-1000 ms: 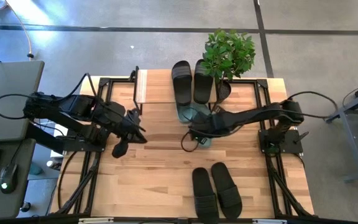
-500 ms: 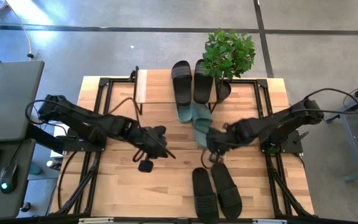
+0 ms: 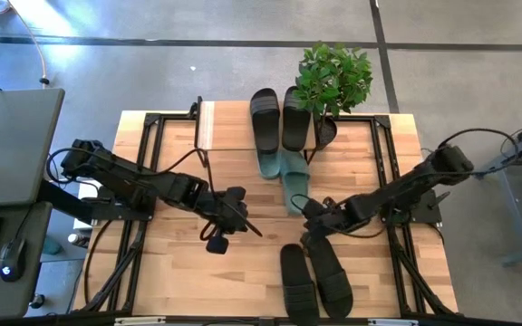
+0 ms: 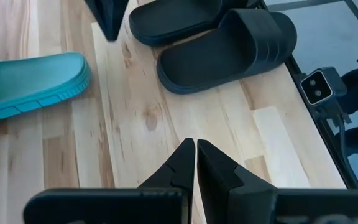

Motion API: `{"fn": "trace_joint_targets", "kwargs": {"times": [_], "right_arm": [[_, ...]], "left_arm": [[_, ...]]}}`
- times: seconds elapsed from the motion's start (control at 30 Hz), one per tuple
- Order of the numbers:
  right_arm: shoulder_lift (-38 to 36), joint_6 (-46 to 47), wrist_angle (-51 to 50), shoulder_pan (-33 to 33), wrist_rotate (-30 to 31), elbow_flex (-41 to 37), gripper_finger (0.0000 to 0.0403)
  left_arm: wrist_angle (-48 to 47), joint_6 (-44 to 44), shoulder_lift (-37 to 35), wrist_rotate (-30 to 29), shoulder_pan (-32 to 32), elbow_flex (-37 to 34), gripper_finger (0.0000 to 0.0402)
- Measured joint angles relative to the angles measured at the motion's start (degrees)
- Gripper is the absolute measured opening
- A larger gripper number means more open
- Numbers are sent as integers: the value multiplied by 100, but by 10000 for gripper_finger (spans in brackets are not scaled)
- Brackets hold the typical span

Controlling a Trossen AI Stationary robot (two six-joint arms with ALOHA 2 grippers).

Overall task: Pick and place slides into the shelf
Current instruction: Put the green slipper under the shelf

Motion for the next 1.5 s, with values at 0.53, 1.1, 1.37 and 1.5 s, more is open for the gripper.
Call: {"fn": "trace_joint_targets", "kwargs": {"times": [0.53,1.1,1.37,1.5], "right_arm": [[658,-432,460,-1212,29,-85,0],[661,-708,580,-2162,112,-85,0],[661,-678,590,-2463,221,-85,0],[661,-614,581,-2537,255,-85,0]], "left_arm": [[-93,-141,-4,-2,0,0,7],[-296,-280,-4,-2,0,0,7],[-291,-316,-4,-109,0,0,7],[-291,-315,-4,-132,0,0,7]]}}
